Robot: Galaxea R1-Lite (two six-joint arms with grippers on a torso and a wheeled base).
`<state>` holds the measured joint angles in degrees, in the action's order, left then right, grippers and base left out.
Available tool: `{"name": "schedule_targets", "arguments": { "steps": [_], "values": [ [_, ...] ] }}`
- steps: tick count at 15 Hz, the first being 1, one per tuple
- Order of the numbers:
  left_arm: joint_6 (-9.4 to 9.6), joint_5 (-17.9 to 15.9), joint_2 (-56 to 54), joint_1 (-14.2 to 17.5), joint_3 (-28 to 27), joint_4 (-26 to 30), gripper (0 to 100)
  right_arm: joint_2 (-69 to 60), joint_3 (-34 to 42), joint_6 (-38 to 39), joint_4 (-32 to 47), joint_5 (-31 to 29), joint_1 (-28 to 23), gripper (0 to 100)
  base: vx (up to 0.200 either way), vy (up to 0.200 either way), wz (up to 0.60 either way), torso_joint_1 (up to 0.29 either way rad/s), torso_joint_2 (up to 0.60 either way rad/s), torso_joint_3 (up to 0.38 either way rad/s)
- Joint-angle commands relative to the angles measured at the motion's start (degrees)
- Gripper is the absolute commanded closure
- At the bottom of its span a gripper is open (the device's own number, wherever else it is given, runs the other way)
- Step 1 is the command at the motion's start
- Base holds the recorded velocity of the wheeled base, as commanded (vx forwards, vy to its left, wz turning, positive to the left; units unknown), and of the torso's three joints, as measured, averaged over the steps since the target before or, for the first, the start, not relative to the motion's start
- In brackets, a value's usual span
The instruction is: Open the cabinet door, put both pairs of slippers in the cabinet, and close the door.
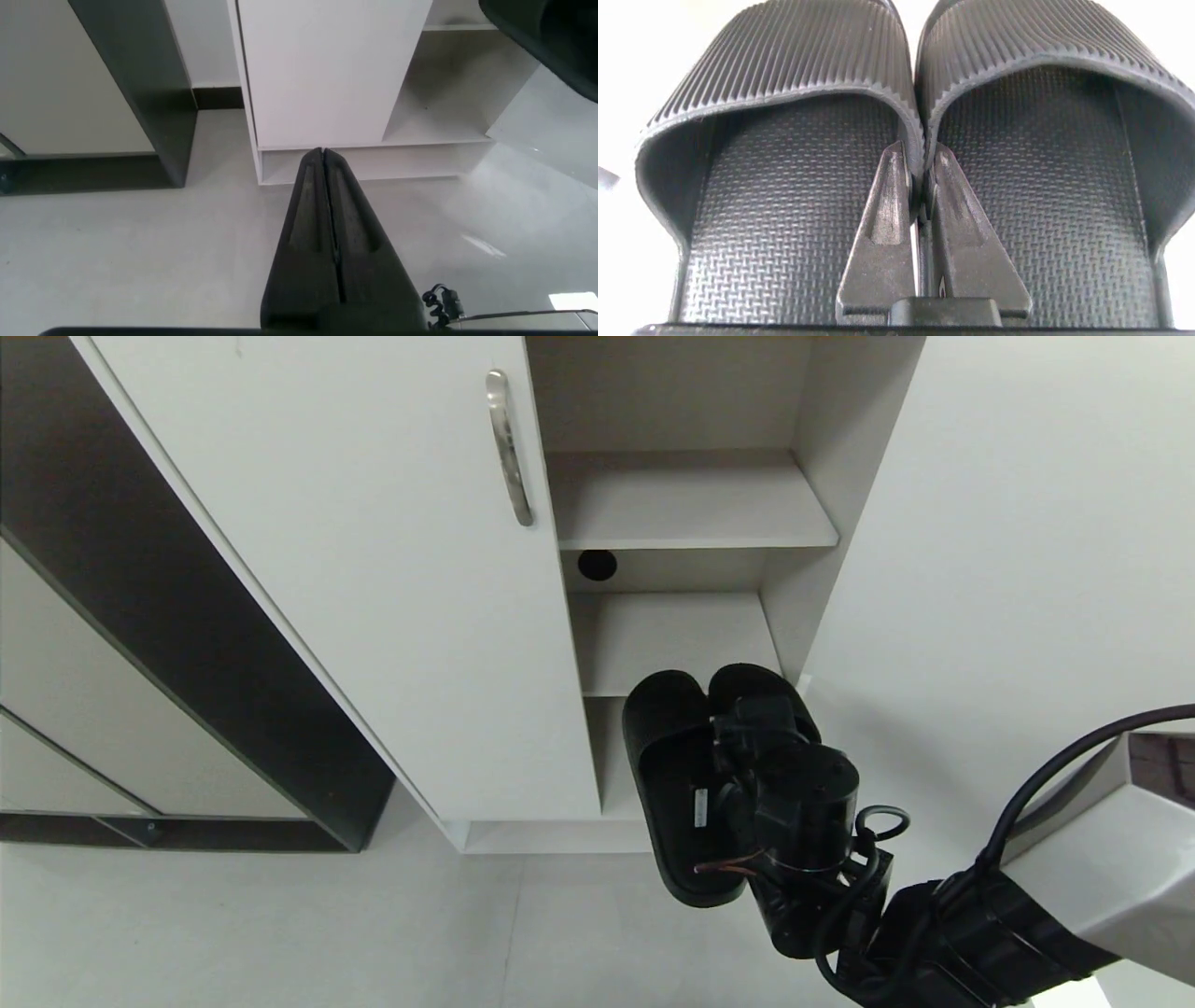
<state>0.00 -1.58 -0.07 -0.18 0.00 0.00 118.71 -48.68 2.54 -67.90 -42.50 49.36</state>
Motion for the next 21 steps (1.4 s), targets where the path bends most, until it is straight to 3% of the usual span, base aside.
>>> {"name": "schedule_targets", "arguments": {
  "steps": [1, 11, 21],
  "values": [
    [0.0, 0.0, 0.1, 0.0, 0.0, 0.0, 100, 2.0, 0.2, -1.2, -3.7, -0.1, 0.1, 100, 0.0, 0.0, 0.0, 0.0, 0.0, 0.0],
    [0.0, 0.0, 0.1, 0.0, 0.0, 0.0, 100, 5.7, 0.6, -2.2, -9.9, 0.5, 0.3, 100, 0.0, 0.0, 0.0, 0.0, 0.0, 0.0],
    [0.0, 0.0, 0.1, 0.0, 0.0, 0.0, 100, 5.9, 1.5, -2.4, -11.3, 0.7, 0.2, 100, 0.18, 0.0, 0.0, 0.0, 0.0, 0.002]
  ]
}}
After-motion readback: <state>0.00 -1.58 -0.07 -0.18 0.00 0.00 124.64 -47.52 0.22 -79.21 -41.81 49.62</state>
